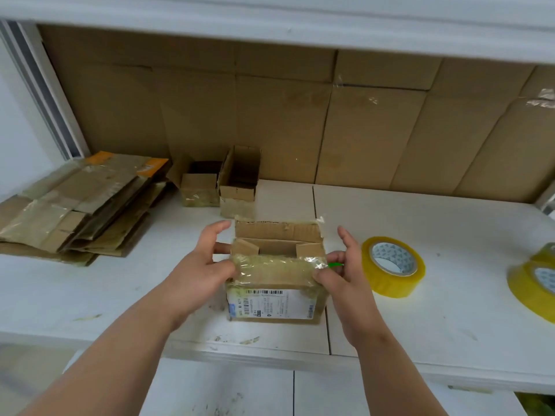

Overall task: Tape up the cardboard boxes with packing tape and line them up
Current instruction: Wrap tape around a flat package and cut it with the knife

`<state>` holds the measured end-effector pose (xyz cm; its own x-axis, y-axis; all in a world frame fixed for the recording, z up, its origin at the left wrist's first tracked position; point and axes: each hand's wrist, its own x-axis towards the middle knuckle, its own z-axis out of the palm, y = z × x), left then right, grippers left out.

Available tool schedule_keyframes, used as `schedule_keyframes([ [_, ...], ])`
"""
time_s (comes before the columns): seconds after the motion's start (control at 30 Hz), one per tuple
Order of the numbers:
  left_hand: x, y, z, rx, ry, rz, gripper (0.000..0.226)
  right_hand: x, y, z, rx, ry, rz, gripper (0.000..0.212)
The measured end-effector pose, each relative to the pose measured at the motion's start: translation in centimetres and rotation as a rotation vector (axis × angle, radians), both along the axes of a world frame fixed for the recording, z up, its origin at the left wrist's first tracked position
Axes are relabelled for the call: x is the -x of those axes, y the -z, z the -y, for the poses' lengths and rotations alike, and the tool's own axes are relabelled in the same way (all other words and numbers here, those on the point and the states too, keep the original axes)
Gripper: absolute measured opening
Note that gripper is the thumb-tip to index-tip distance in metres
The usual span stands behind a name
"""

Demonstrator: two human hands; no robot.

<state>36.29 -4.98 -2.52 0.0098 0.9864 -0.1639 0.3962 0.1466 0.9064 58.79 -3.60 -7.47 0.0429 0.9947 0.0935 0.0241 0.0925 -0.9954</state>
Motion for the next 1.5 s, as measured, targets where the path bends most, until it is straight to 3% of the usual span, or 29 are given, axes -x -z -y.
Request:
schedule_keyframes([
  [0.07,-0.1,-0.5,-0.4,0.027,0.027,-0.056,0.084,-0.1,0.0,-0.5,0.041,-0.033,0.026,0.079],
  [0.2,-0.7,-1.0,-0.9,0.041,0.009,-0.051,0.087,-0.4,-0.7,-1.1,0.099,-0.104,0.031,0.086],
  [0.3,-0.7,-1.1,-1.0,0.033,-0.011,-0.039,0.078,-0.5,-1.4,-1.1,0.083,-0.137,0.002,0.073],
  [0.5,0.3,-0.1,-0.5,-0.057,-0.026,-0.108,0.031,-0.8,-1.3,-1.0,0.083,-0.133,0.041,0.037],
  [0.67,0.7,0.2,-0.4,-0.098,0.009,-0.235,0.036,-0.9,-1.3,-0.6,0.08,-0.078,0.12,0.02],
  [0.97,1.8,1.3,-0.2,0.032,-0.074,0.062,0.049,-0.3,-1.3,-0.2,-0.008,-0.029,0.361,0.026],
  [1.1,1.5,2.3,-0.1,-0.035,-0.088,0.072,0.044,-0.1,-0.9,-0.1,-0.075,0.031,0.429,0.014],
  [1.37,1.1,2.8,0.1,-0.082,-0.171,0.056,0.039,0.5,-0.8,-0.1,-0.058,0.13,0.505,0.014],
  [1.5,1.0,2.5,0.5,0.043,-0.182,0.276,0.049,0.8,-0.6,0.1,-0.064,0.151,0.512,0.012],
])
